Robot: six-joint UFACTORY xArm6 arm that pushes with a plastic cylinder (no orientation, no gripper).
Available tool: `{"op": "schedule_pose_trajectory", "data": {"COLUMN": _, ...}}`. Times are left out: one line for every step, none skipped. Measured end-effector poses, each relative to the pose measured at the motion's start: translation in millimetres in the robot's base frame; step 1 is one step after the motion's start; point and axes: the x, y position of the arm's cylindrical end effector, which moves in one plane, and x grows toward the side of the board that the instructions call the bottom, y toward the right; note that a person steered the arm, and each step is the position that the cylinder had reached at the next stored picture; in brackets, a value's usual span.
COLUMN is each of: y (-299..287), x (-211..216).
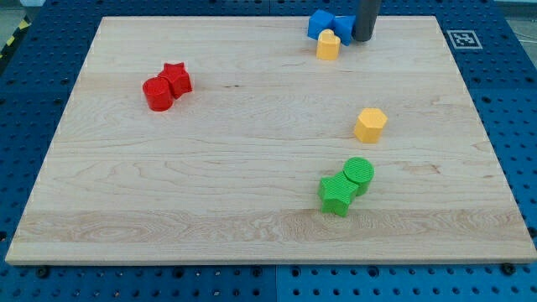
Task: Move your arm diagonally bottom right to the green star
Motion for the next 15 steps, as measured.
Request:
{"op": "schedule_pose_trajectory", "data": {"y": -9, "x": 1}}
{"op": "schedule_pose_trajectory", "data": {"y": -4, "x": 1}}
{"op": "schedule_pose_trajectory", "data": {"y": 36, "x": 1}}
{"op": "schedule_pose_trajectory", "data": {"y": 84, "x": 1}}
{"op": "schedule_pose_trajectory", "data": {"y": 115, "x": 7}}
{"op": "schedule_pose_trajectory", "data": {"y": 121, "x": 48}}
{"op": "schedule_pose_trajectory", "data": {"y": 121, "x": 96}}
{"op": "schedule_pose_trajectory", "data": {"y": 121, "x": 144}}
{"op": "schedule_pose_trajectory", "data": {"y": 121, "x": 191}}
{"op": "schedule_pose_trajectory", "data": {"y": 117, "x": 233}}
{"op": "schedule_pose_trajectory", "data": {"y": 109, "x": 268}}
{"op": "schedule_pose_trajectory", "data": {"y": 93, "x": 296}}
{"op": "schedule_pose_trajectory", "data": {"y": 73, "x": 329}}
{"op": "schedule_pose_trajectory", "data": {"y": 45, "x": 366}}
{"op": "schedule_pose_trajectory", "data": {"y": 12, "x": 371}}
